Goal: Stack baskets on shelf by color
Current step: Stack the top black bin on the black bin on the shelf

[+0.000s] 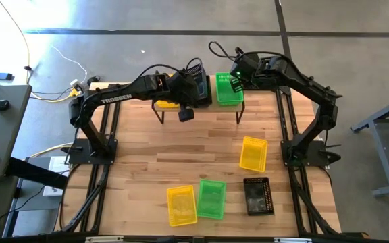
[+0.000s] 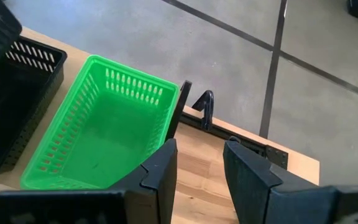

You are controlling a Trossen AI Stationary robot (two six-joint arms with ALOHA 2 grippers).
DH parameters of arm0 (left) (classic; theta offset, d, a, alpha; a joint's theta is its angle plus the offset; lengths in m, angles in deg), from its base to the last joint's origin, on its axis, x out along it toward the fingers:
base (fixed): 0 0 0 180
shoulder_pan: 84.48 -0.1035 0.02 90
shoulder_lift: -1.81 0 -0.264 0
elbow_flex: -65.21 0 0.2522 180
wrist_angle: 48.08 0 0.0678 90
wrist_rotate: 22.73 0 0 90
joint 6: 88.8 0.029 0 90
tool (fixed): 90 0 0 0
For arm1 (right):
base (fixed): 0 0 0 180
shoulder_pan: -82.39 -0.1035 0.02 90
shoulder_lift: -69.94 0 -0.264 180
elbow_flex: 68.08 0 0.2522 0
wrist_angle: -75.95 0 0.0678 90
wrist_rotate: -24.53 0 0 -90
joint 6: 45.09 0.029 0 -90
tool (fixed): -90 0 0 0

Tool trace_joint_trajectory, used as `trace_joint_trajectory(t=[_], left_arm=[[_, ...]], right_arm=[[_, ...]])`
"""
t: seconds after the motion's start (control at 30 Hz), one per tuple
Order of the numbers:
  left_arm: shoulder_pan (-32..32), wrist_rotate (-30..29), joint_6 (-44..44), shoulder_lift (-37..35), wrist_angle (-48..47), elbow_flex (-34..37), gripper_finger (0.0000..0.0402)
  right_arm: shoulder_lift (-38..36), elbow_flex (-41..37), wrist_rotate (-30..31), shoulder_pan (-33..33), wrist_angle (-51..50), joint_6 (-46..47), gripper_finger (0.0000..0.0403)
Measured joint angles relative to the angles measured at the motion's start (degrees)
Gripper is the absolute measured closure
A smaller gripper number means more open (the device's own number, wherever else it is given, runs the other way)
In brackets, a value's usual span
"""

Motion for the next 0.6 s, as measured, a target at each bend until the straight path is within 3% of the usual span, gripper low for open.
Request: trace_joint_trajectory(t=[0.37,0.6], left_arm=[[-0.22,-0.64,2.49,0.0,-0.57,0.0,0.0401],[-0.15,-0.87,2.5,-0.01,-0.57,0.0,0.0378]], right_arm=[[0.0,0.0,-0.59,0.0,0.0,0.0,0.0286],[0.0,0.0,-0.61,0.0,0.0,-0.01,0.0286]])
